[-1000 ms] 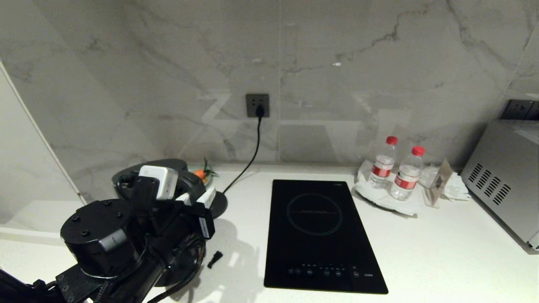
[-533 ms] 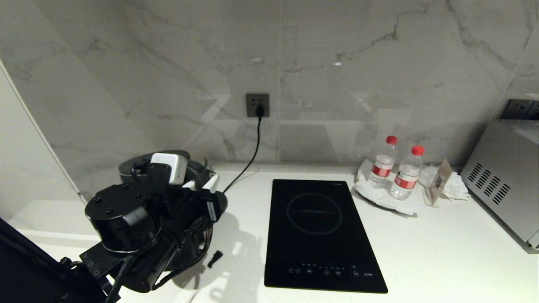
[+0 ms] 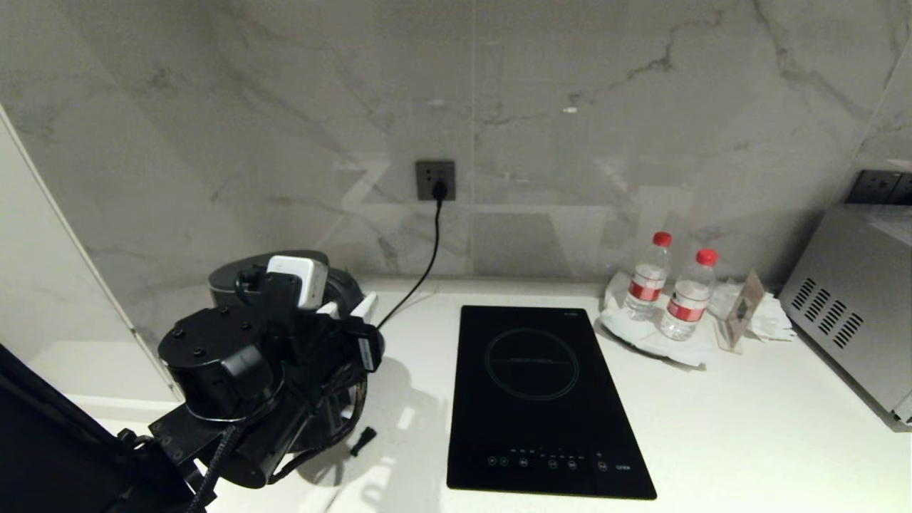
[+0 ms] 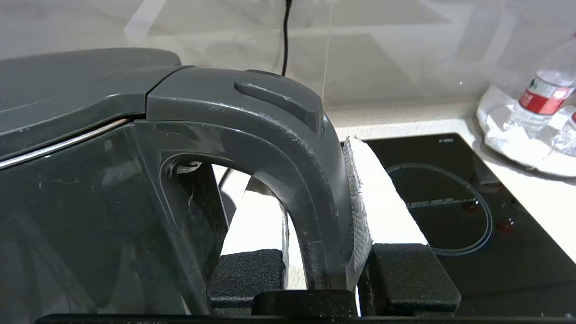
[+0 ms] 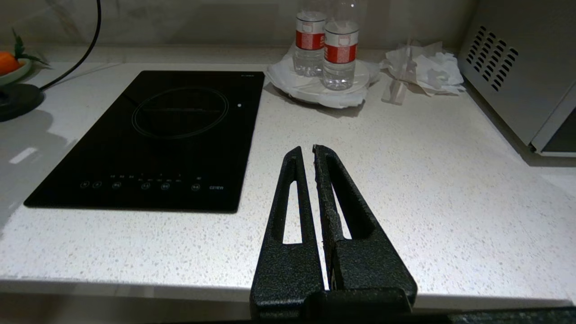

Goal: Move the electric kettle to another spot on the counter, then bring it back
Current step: Place it on the power base

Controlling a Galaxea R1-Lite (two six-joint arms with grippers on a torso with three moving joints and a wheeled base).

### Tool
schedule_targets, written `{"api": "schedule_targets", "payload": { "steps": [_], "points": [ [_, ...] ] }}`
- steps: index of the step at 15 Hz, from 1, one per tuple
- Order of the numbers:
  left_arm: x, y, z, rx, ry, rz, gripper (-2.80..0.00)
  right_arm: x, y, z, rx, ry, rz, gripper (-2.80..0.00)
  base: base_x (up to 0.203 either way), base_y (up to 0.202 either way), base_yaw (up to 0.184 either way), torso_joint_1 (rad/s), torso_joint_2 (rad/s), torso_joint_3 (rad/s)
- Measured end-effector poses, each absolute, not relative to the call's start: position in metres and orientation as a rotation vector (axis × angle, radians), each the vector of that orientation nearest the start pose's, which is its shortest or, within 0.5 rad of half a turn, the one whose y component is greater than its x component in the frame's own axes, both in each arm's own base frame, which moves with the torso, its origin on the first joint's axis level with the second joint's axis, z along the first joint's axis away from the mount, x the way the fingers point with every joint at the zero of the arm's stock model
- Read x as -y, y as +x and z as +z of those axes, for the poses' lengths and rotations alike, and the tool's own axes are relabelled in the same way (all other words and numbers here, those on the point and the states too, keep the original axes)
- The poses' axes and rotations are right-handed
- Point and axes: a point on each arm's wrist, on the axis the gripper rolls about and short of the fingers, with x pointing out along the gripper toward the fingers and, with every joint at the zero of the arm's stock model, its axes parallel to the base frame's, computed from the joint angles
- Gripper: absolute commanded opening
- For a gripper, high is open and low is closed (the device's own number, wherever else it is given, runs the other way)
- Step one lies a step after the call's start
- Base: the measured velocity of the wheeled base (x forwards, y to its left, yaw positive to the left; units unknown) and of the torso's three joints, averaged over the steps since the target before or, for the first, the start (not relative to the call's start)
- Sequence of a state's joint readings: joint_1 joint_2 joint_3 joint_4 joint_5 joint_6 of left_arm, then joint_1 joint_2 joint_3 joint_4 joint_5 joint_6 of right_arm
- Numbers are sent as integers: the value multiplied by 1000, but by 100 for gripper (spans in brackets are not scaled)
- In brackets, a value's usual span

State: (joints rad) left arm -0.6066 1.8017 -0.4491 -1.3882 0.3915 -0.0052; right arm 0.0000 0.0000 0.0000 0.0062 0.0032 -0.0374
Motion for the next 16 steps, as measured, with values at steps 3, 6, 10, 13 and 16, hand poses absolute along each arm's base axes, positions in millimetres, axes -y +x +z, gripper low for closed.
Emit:
{"api": "schedule_targets", "payload": {
  "steps": [3, 6, 10, 13, 16],
  "points": [
    [153, 237, 141, 31, -11, -209, -280, 0, -23, 75, -6, -37, 3, -280, 173, 0, 2, 19, 5, 0],
    [154, 236, 141, 33, -7, -219, -280, 0, -23, 75, -6, -36, 3, -280, 25, 0, -4, -6, 9, 4],
    [162, 249, 149, 71, -29, -194, -280, 0, -23, 75, -6, -36, 3, -280, 0, 0, 0, 0, 0, 0],
    [175, 269, 154, 111, -52, -178, -280, 0, -23, 75, -6, -37, 3, -280, 0, 0, 0, 0, 0, 0],
    [184, 289, 150, 116, -55, -169, -280, 0, -23, 75, -6, -36, 3, -280, 0, 0, 0, 0, 0, 0]
  ]
}}
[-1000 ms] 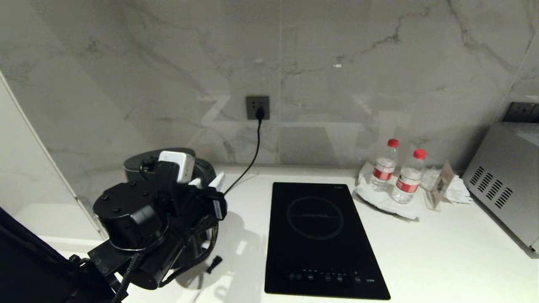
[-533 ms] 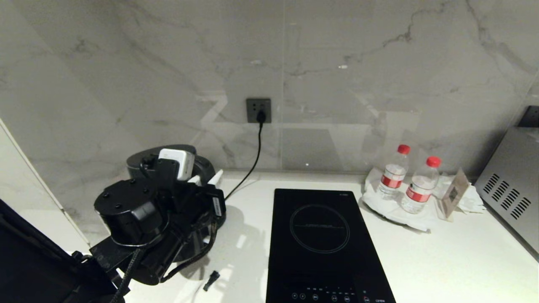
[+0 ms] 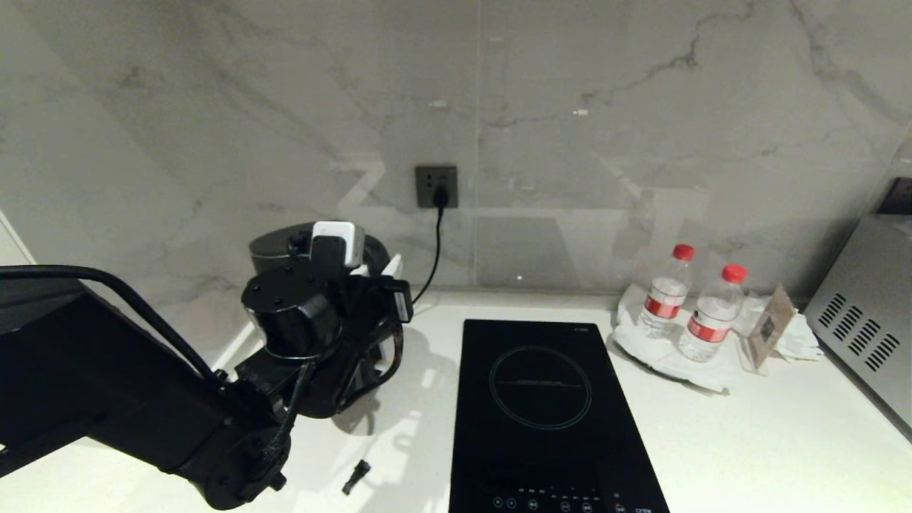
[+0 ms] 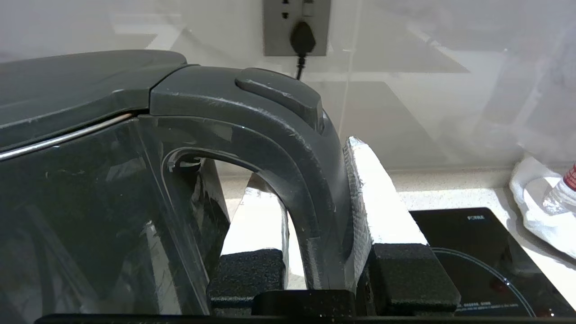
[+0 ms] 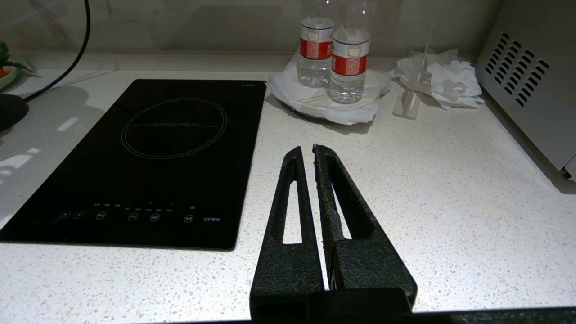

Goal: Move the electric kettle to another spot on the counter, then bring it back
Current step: Place it on the power base

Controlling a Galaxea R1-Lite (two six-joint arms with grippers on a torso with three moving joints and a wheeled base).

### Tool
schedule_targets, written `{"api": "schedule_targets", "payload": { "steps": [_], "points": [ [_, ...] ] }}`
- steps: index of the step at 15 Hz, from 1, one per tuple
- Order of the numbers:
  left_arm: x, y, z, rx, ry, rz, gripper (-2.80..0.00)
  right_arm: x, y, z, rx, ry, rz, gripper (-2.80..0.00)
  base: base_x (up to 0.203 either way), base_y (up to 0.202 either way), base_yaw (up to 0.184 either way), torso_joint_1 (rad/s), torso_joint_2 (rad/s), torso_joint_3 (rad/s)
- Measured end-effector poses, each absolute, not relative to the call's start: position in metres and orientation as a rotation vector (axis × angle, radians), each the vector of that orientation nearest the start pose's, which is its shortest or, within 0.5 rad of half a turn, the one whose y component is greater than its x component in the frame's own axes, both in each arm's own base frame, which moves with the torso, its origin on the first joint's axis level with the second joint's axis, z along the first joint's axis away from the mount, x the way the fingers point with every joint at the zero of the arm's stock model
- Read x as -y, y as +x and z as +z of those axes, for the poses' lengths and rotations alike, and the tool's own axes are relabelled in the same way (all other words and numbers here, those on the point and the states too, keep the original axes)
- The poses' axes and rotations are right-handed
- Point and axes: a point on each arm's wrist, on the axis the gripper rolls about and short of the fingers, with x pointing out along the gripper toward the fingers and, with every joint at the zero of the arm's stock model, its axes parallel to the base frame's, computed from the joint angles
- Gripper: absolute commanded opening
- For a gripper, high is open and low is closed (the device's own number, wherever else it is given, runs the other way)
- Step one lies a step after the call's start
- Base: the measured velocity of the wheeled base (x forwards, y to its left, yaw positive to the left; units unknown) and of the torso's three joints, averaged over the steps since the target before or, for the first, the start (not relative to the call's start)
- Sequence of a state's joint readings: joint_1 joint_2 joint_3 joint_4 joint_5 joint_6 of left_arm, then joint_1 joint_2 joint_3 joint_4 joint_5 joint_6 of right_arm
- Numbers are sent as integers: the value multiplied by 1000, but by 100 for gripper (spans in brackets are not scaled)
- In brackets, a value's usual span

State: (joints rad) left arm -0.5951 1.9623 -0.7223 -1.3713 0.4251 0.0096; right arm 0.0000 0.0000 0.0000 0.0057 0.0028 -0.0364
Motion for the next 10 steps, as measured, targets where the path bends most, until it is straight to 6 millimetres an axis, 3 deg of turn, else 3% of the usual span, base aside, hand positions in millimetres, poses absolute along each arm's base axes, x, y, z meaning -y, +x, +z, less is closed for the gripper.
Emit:
{"api": "schedule_targets", "payload": {
  "steps": [10],
  "points": [
    [197, 338, 153, 105, -49, -125, -280, 0, -23, 75, -6, -39, 3, -280, 0, 0, 0, 0, 0, 0]
  ]
}}
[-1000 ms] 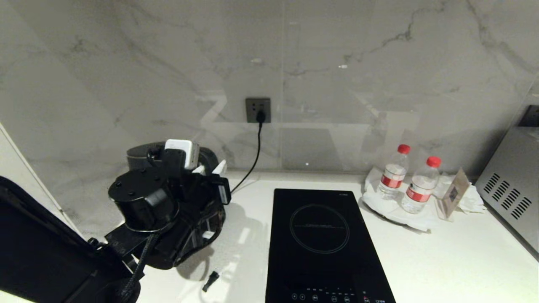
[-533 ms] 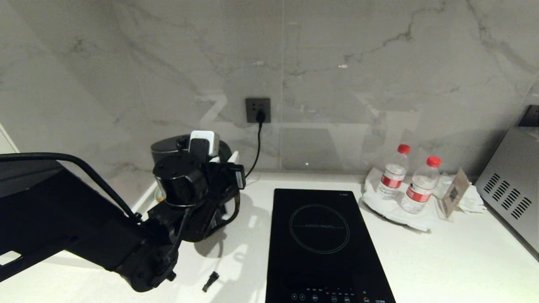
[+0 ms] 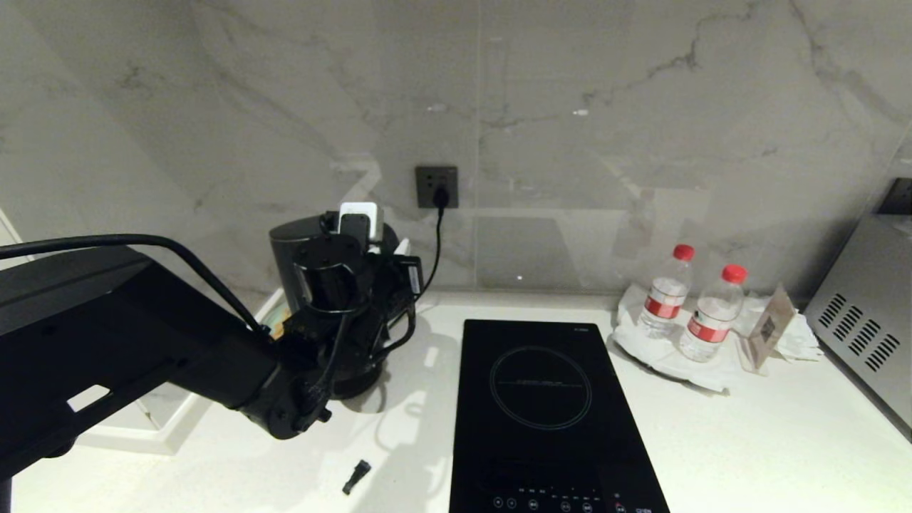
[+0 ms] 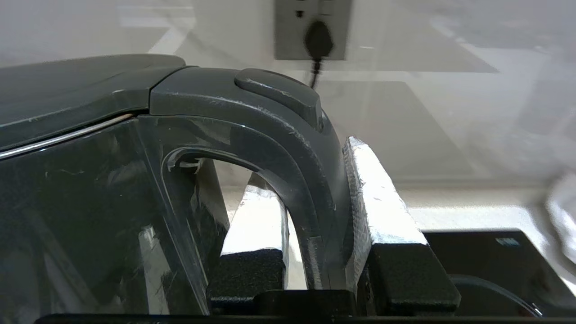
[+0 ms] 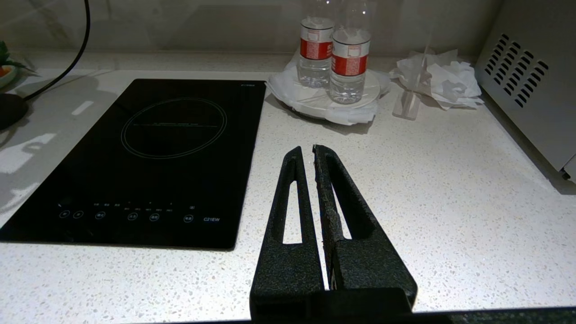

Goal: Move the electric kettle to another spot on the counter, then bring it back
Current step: Place it on the power base

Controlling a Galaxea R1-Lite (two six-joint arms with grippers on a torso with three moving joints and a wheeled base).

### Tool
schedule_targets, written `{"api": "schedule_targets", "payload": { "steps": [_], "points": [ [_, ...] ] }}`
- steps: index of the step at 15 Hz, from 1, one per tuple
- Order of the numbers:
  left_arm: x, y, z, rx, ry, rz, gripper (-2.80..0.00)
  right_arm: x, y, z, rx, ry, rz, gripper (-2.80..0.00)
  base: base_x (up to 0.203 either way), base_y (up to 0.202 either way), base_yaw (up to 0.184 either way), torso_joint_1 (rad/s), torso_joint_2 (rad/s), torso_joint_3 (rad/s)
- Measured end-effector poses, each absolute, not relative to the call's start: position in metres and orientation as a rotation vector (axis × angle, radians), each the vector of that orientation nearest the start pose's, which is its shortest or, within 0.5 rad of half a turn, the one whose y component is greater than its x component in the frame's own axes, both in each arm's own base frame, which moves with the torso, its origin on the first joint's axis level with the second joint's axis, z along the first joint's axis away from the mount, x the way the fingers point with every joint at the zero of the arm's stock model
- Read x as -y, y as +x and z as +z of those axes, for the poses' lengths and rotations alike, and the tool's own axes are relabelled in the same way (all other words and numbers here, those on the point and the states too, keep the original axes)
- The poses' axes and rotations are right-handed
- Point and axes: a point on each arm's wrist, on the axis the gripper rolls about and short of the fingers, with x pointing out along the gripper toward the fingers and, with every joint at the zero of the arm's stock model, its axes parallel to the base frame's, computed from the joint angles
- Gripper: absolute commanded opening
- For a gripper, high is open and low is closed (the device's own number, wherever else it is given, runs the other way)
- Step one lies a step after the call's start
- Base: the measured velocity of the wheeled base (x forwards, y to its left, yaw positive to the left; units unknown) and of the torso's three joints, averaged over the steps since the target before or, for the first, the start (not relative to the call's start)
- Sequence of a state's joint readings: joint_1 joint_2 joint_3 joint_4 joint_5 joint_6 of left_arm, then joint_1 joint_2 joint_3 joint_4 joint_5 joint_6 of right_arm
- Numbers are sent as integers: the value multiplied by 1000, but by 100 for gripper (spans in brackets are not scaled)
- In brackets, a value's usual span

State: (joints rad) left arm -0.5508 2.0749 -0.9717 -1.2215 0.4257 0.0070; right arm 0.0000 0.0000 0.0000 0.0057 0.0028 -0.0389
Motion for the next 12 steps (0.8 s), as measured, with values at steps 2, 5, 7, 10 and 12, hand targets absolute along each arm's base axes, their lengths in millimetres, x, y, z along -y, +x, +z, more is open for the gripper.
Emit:
{"api": "schedule_targets", "payload": {
  "steps": [2, 5, 7, 10, 12],
  "points": [
    [195, 349, 151, 107, -48, -106, -280, 0, -23, 75, -6, -40, 3, -280, 0, 0, 0, 0, 0, 0],
    [195, 366, 145, 101, -44, -87, -280, 0, -23, 75, -6, -42, 3, -280, 0, 0, 0, 0, 0, 0],
    [198, 377, 136, 88, -37, -79, -280, 0, -23, 75, -6, -42, 3, -280, 0, 0, 0, 0, 0, 0],
    [198, 391, 116, 60, -22, -65, -280, 0, -23, 75, -6, -42, 3, -280, 0, 0, 0, 0, 0, 0],
    [193, 403, 104, 46, -15, -45, -280, 0, -23, 75, -6, -41, 3, -280, 0, 0, 0, 0, 0, 0]
  ]
}}
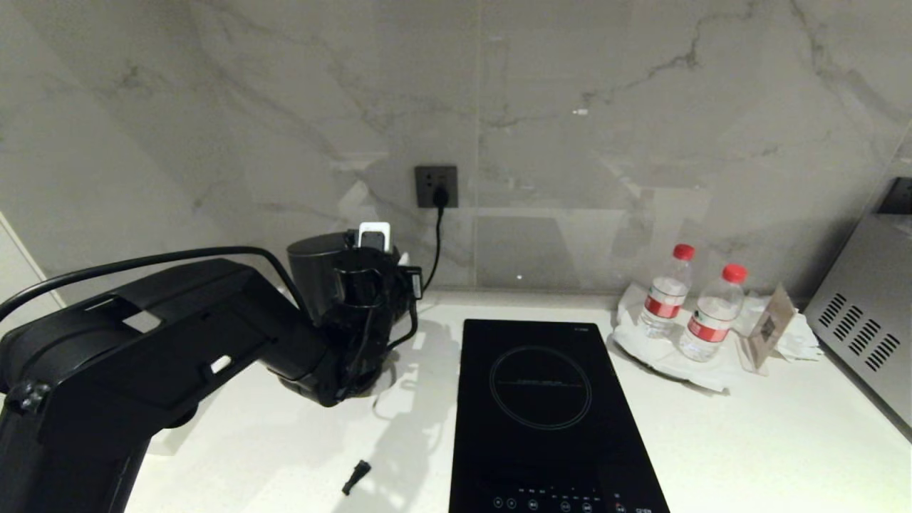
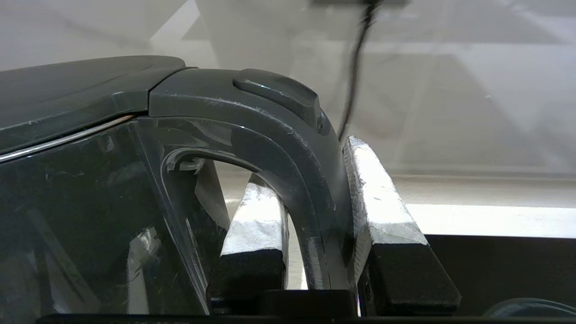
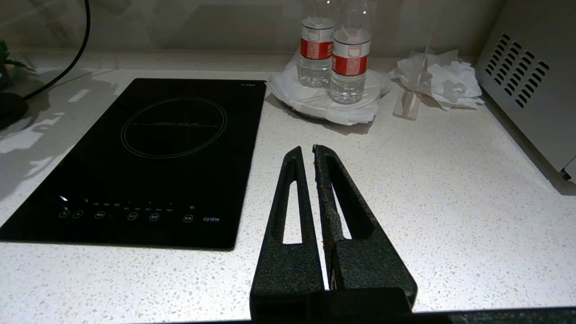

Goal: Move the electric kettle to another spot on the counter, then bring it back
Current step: Place it on the power base

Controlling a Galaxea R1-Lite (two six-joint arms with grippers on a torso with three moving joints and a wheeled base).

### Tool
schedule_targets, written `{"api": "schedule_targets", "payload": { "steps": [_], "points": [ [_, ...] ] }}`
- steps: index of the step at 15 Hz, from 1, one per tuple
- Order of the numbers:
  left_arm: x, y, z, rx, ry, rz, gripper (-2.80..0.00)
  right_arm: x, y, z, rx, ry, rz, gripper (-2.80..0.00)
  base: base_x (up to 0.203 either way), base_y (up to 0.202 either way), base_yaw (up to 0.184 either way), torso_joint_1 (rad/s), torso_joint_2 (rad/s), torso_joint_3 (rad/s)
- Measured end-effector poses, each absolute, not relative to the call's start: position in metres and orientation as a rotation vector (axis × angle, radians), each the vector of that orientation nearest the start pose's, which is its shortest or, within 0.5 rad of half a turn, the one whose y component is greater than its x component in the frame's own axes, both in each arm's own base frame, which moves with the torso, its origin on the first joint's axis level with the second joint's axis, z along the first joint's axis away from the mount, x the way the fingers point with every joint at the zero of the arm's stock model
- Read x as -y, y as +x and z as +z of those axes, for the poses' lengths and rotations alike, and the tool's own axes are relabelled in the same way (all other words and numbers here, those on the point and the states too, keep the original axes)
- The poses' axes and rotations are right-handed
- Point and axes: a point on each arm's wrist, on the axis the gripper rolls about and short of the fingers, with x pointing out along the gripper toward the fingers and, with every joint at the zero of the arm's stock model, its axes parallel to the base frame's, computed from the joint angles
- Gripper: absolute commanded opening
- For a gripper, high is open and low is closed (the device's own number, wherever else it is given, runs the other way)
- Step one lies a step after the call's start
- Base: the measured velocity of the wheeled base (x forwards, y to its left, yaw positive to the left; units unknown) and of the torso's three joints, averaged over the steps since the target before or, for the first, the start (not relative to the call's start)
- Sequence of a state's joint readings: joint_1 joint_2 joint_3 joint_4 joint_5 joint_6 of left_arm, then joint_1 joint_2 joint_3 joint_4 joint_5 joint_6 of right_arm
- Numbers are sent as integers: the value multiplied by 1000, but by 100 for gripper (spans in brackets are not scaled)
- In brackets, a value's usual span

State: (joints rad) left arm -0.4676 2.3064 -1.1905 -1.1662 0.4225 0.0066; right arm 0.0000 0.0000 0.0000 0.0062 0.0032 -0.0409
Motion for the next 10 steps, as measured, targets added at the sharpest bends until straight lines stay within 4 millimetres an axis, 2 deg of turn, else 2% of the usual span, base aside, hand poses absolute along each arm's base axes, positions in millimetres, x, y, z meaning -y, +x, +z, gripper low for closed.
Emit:
{"api": "schedule_targets", "payload": {
  "steps": [5, 10],
  "points": [
    [186, 426, 80, 6, 5, -9, -280, 0, -23, 75, -6, -40, 3, -280, 0, 0, 0, 0, 0, 0],
    [185, 430, 66, -13, 10, 0, -280, 0, -23, 75, -6, -41, 3, -280, 0, 0, 0, 0, 0, 0]
  ]
}}
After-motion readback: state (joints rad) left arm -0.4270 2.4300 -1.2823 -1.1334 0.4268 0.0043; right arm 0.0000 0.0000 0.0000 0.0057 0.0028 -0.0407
